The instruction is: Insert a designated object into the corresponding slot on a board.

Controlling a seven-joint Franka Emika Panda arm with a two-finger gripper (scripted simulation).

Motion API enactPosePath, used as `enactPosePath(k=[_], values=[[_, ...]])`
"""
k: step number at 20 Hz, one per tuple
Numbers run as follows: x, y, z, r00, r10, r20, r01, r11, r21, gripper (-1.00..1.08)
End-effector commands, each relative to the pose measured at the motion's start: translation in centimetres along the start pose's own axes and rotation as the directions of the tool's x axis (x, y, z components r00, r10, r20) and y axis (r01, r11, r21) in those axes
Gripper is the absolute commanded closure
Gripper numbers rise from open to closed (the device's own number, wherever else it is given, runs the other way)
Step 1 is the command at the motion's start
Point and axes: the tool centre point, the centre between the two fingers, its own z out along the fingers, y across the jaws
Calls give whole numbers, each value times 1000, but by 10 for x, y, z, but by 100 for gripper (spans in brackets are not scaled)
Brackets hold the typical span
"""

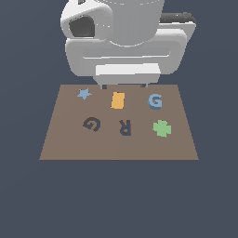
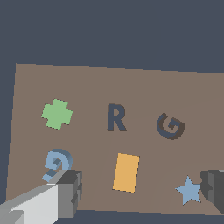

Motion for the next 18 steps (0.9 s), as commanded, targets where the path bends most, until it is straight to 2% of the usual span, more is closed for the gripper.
enactPosePath(k=[1, 9, 18], values=[[0, 0, 0, 1000, 0, 0, 0, 1000, 0, -92], [-8, -11, 13, 1000, 23, 3, -23, 1000, 0, -92], [-32, -52, 59, 995, 100, 15, -100, 995, 1, -92]])
